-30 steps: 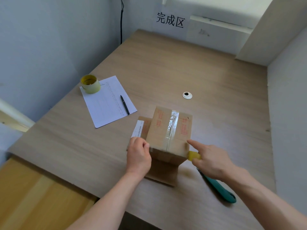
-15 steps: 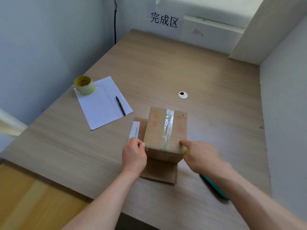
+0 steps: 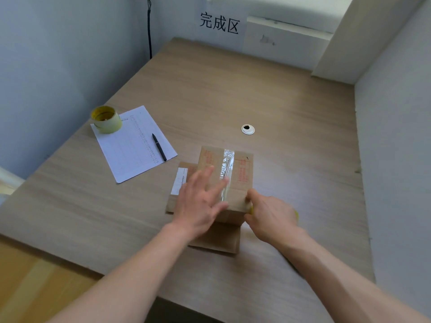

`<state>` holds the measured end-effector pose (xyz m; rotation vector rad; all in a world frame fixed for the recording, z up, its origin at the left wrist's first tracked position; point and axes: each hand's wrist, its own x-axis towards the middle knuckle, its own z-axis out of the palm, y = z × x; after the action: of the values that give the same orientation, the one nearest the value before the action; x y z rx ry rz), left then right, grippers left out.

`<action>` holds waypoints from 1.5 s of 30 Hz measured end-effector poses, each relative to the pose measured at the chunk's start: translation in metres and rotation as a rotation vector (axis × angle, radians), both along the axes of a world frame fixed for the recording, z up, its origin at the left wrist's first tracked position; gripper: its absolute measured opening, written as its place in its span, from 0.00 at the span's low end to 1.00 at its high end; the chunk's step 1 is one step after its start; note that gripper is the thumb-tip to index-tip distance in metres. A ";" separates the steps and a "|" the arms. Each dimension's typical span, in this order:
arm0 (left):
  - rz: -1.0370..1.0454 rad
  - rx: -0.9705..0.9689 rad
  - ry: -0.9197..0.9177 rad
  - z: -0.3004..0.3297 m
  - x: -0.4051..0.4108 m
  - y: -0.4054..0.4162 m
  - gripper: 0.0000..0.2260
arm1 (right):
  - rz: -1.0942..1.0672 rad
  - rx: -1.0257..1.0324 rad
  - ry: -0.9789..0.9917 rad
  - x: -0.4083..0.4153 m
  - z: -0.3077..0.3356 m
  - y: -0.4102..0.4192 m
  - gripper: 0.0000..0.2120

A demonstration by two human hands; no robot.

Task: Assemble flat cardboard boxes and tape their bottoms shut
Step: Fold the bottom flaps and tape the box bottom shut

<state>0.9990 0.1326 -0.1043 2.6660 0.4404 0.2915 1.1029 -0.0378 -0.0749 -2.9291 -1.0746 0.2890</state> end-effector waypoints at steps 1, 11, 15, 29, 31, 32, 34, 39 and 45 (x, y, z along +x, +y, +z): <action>-0.104 0.080 0.156 -0.002 0.006 0.002 0.26 | 0.007 0.004 -0.009 -0.001 -0.001 0.000 0.15; -0.281 0.356 0.261 -0.011 0.012 0.018 0.33 | 0.049 0.134 0.061 0.006 -0.015 -0.010 0.18; -0.192 0.425 0.492 -0.004 0.015 0.009 0.42 | 0.087 0.101 0.282 0.018 -0.005 -0.014 0.24; -0.697 0.296 0.438 0.027 0.085 0.001 0.51 | 0.035 0.251 0.579 0.028 -0.002 -0.068 0.28; -0.743 0.300 0.445 0.028 0.088 0.002 0.51 | -0.050 0.285 0.726 0.031 -0.003 -0.073 0.27; -0.755 0.306 0.448 0.028 0.090 0.001 0.52 | -0.060 0.238 0.731 0.036 -0.003 -0.073 0.26; -0.772 0.293 0.449 0.028 0.093 -0.001 0.54 | 0.021 -0.003 0.479 0.051 0.001 -0.067 0.22; -0.731 0.203 0.512 0.030 0.110 -0.008 0.53 | 0.164 0.025 0.008 0.067 0.004 -0.040 0.11; -0.608 0.224 0.503 0.038 0.135 -0.039 0.26 | 0.120 0.070 -0.095 0.068 0.002 -0.034 0.11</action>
<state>1.1341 0.0935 -0.0662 2.9146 -0.2941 -0.5486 1.1704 -0.0714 -0.0733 -2.8482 -1.2484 0.1117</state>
